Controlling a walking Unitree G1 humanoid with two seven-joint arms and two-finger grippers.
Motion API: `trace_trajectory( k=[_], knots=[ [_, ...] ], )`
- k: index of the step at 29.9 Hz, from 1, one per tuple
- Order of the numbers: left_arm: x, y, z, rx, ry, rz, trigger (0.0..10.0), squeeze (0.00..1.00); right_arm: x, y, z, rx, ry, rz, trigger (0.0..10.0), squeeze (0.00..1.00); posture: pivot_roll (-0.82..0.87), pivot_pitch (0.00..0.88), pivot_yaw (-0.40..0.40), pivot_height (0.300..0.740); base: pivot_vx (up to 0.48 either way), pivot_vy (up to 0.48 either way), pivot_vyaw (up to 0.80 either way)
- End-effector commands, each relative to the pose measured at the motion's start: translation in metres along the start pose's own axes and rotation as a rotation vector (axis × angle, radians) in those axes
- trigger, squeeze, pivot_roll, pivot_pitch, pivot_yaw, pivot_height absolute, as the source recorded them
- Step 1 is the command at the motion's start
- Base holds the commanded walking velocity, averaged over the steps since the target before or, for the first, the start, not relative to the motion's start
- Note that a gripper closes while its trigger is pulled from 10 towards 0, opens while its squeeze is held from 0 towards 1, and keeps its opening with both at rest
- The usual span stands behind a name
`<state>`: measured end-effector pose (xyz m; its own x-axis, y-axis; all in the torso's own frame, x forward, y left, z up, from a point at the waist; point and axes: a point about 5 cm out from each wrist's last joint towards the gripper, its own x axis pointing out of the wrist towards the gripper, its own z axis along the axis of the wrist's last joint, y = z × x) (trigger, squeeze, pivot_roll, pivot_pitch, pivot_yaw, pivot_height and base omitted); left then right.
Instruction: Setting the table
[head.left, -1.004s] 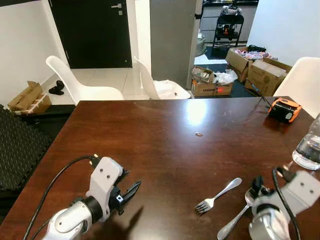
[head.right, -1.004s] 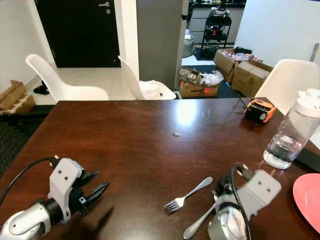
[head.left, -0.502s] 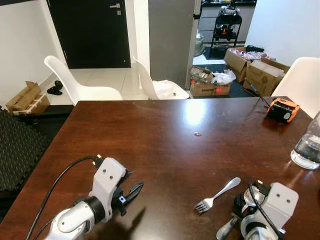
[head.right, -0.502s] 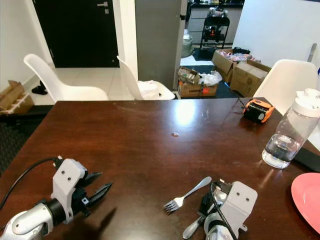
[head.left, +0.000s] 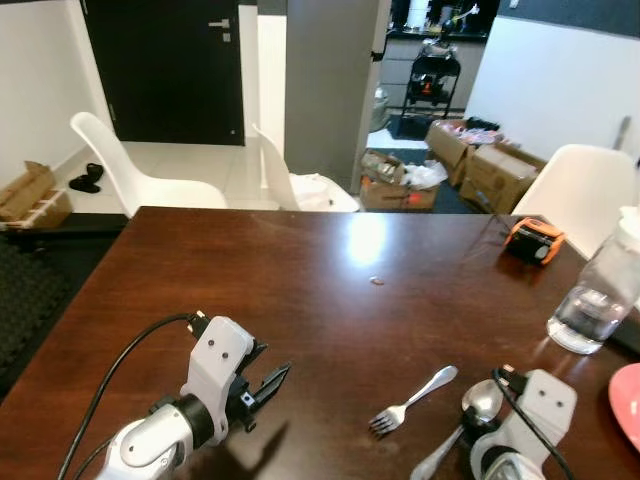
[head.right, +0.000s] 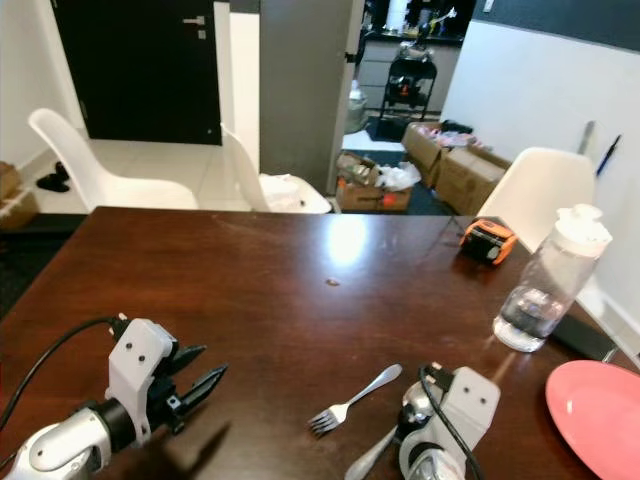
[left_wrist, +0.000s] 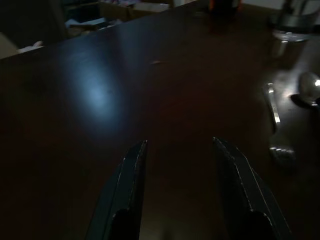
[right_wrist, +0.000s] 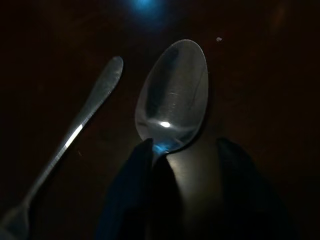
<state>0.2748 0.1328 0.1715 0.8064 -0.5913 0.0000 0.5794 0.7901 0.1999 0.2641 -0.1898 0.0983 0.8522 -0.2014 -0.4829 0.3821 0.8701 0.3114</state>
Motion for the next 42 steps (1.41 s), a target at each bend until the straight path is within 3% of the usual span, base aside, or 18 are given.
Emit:
trace_trajectory(
  k=[1, 3, 4, 5, 9, 13, 17, 19, 21, 24, 26, 28, 30, 31, 34, 36, 38, 42],
  knots=[
    [-0.001, -0.003, -0.004, 0.003, 0.015, -0.007, 10.0, 0.00, 0.003, -0.013, -0.075, -0.032, 0.415, -0.006, 0.0, 0.00, 0.01, 0.146, 0.056, 0.740, 0.000, 0.000, 0.00],
    [-0.001, -0.004, -0.004, 0.002, 0.015, -0.005, 10.0, 0.00, 0.008, -0.017, -0.068, -0.069, 0.385, 0.003, 0.2, 0.00, 0.02, 0.148, 0.056, 0.740, 0.000, 0.000, 0.00],
    [-0.002, -0.004, -0.005, 0.000, 0.016, -0.001, 10.0, 0.00, 0.012, -0.018, -0.057, -0.117, 0.324, 0.016, 3.5, 0.00, 0.02, 0.147, 0.057, 0.740, 0.000, 0.000, 0.00],
    [-0.003, -0.004, -0.005, 0.000, 0.017, 0.001, 10.0, 0.00, 0.016, -0.018, -0.046, -0.161, 0.258, 0.023, 10.0, 0.00, 0.02, 0.148, 0.058, 0.740, 0.000, 0.000, 0.00],
    [-0.005, -0.005, -0.006, -0.002, 0.020, 0.004, 10.0, 0.00, 0.022, -0.010, -0.015, -0.196, 0.078, 0.049, 10.0, 0.00, 0.02, 0.148, 0.068, 0.740, 0.000, 0.000, 0.00],
    [-0.003, -0.006, -0.006, -0.001, 0.021, -0.003, 10.0, 0.00, 0.023, 0.012, 0.018, -0.196, -0.110, 0.176, 10.0, 0.00, 0.02, 0.144, 0.085, 0.740, 0.000, 0.000, 0.00],
    [-0.002, -0.005, -0.005, 0.003, 0.019, -0.007, 10.0, 0.00, 0.021, 0.022, 0.018, -0.163, -0.102, 0.240, 10.0, 0.00, 0.03, 0.142, 0.093, 0.740, 0.000, 0.000, 0.00],
    [0.000, -0.003, -0.002, 0.008, 0.016, -0.008, 10.0, 0.00, 0.027, 0.034, -0.009, -0.123, 0.052, 0.319, 10.0, 0.00, 0.03, 0.145, 0.103, 0.740, 0.000, 0.000, 0.00],
    [0.001, -0.003, -0.002, 0.009, 0.014, -0.008, 10.0, 0.00, 0.028, 0.037, -0.015, -0.118, 0.089, 0.336, 10.0, 0.00, 0.04, 0.145, 0.106, 0.740, 0.000, 0.000, 0.00],
    [0.003, -0.004, 0.000, 0.008, 0.009, -0.007, 10.0, 0.00, 0.037, 0.056, -0.025, -0.181, 0.131, 0.436, 10.0, 0.00, 0.04, 0.144, 0.113, 0.740, 0.000, 0.000, 0.00],
    [0.003, -0.004, 0.000, 0.008, 0.008, -0.008, 10.0, 0.00, 0.038, 0.059, -0.026, -0.187, 0.138, 0.452, 10.0, 0.00, 0.04, 0.144, 0.113, 0.740, 0.000, 0.000, 0.00],
    [0.003, -0.004, 0.000, 0.007, 0.007, -0.008, 10.0, 0.00, 0.040, 0.068, -0.025, -0.210, 0.134, 0.499, 10.0, 0.00, 0.05, 0.143, 0.116, 0.740, 0.000, 0.000, 0.00],
    [0.003, -0.005, 0.001, 0.007, 0.006, -0.009, 10.0, 0.00, 0.045, 0.087, -0.017, -0.266, 0.111, 0.579, 10.0, 0.00, 0.05, 0.143, 0.118, 0.740, 0.000, 0.000, 0.00],
    [0.003, -0.005, 0.001, 0.007, 0.006, -0.009, 10.0, 0.00, 0.045, 0.087, -0.017, -0.266, 0.111, 0.579, 10.0, 0.00, 0.05, 0.143, 0.118, 0.740, 0.000, 0.000, 0.00],
    [0.004, -0.004, 0.001, 0.006, 0.005, -0.007, 10.0, 0.00, 0.051, 0.097, -0.002, -0.310, 0.027, 0.584, 10.0, 0.00, 0.05, 0.142, 0.116, 0.740, 0.000, 0.000, 0.00],
    [0.005, -0.004, 0.002, 0.006, 0.000, 0.003, 10.0, 0.00, 0.048, 0.104, 0.023, -0.343, -0.107, 0.617, 10.0, 0.00, 0.06, 0.144, 0.112, 0.740, 0.000, 0.000, 0.00],
    [0.004, -0.003, 0.002, 0.005, -0.002, 0.025, 10.0, 0.00, 0.041, 0.102, 0.046, -0.488, -0.254, 0.575, 10.0, 0.00, 0.05, 0.147, 0.110, 0.740, 0.000, 0.000, 0.00],
    [0.002, -0.002, 0.000, 0.001, 0.004, 0.034, 10.0, 0.00, 0.022, 0.095, 0.062, -0.590, -0.368, 0.535, 10.0, 0.00, 0.04, 0.155, 0.103, 0.740, 0.000, 0.000, 0.00]
  ],
)
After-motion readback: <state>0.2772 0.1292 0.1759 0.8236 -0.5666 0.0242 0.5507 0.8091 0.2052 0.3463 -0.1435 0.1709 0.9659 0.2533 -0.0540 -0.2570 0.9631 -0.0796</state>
